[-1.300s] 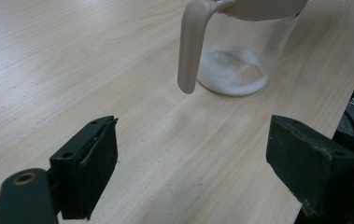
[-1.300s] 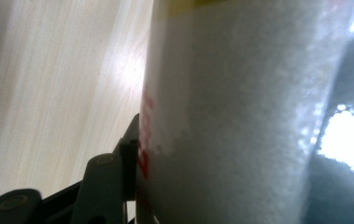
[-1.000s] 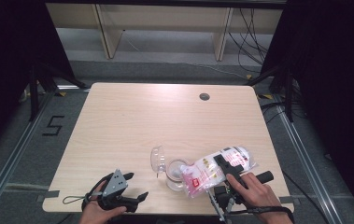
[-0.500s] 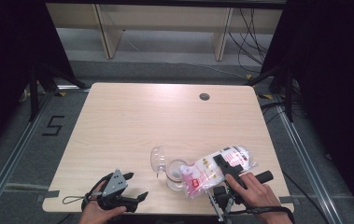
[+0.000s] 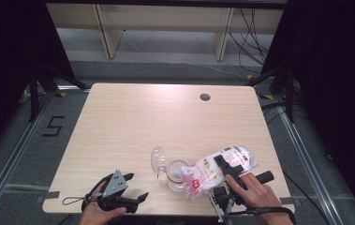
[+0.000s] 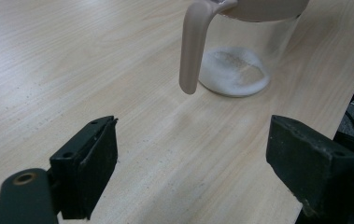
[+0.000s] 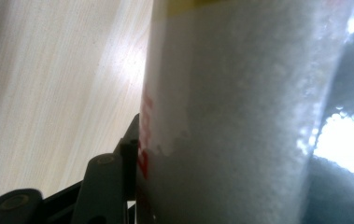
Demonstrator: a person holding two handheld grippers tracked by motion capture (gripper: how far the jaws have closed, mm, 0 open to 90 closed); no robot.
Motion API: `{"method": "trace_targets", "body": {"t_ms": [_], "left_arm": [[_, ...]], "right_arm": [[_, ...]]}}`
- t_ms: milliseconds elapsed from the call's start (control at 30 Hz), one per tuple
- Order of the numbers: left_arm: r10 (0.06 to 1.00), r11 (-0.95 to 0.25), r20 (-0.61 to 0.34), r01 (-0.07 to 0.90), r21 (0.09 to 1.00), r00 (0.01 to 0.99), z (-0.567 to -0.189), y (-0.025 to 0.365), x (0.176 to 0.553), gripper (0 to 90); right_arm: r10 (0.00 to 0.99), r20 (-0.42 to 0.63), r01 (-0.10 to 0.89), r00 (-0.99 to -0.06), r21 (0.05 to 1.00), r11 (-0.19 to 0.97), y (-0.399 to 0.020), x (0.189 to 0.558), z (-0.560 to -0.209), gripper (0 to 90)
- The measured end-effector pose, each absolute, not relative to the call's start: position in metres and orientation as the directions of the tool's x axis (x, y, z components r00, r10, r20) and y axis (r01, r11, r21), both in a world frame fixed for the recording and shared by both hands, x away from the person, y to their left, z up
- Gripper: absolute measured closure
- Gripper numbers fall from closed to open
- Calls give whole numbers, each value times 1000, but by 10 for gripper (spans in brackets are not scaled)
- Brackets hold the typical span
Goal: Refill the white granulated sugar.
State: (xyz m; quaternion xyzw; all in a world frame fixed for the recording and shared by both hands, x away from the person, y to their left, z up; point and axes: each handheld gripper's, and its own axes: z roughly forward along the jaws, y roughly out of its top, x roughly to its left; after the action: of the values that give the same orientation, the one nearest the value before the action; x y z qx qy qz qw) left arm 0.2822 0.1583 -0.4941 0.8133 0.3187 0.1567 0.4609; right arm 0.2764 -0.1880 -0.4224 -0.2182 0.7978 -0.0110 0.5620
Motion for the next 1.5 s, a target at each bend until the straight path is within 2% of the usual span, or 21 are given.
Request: {"method": "trace_targets", "body": {"t_ms": [200,267,333,467,533,733,767,1000,1033,1100,1300,1333,1433,1467,1500], "left_arm": [[665,-371,-38,375,850,746,-494,159,282,165],[665,-371,-39,375,850,746,-494,159,282,165],[663,-374,-35,373,849,747,-494,159,282,165],[667,-370,-37,373,851,744,-494,159,282,165],[668,-365,-41,375,852,743,-494,158,282,165],[667,-370,-37,374,851,744,-494,159,282,165],[667,-365,-41,375,852,744,-494,158,282,165],[668,-365,-41,376,852,743,-494,158,282,165],[668,-364,-42,376,852,743,-494,158,282,165],[668,-365,-42,376,852,743,-494,158,282,165],[668,-364,-42,376,852,743,-494,158,282,165],[669,-363,-44,378,852,742,-494,158,282,165],[670,-363,-44,378,852,741,-494,158,282,165],[670,-363,-44,378,852,741,-494,158,282,165],[667,-364,-45,378,851,743,-494,159,282,165]], "right_arm": [[-342,-890,-303,-303,-250,919,-187,274,-423,513],[-386,-880,-331,-279,-289,898,-186,276,-420,514],[-362,-885,-311,-293,-270,911,-187,274,-421,514],[-397,-882,-344,-254,-301,889,-186,277,-419,514],[-392,-882,-333,-262,-299,894,-186,276,-419,515],[-373,-884,-334,-282,-274,902,-187,276,-417,516],[-335,-895,-317,-293,-239,918,-189,275,-420,516],[-332,-896,-321,-295,-234,918,-190,275,-421,517],[-287,-905,-296,-315,-194,935,-190,274,-422,517],[-331,-896,-330,-296,-229,916,-188,275,-420,518],[-308,-897,-314,-317,-207,927,-189,275,-421,519],[-340,-888,-334,-308,-234,913,-188,276,-418,519],[-340,-889,-340,-306,-231,911,-188,276,-418,519],[-237,-906,-272,-351,-143,952,-191,272,-423,519],[-328,-893,-335,-308,-221,916,-188,276,-418,519]]}}
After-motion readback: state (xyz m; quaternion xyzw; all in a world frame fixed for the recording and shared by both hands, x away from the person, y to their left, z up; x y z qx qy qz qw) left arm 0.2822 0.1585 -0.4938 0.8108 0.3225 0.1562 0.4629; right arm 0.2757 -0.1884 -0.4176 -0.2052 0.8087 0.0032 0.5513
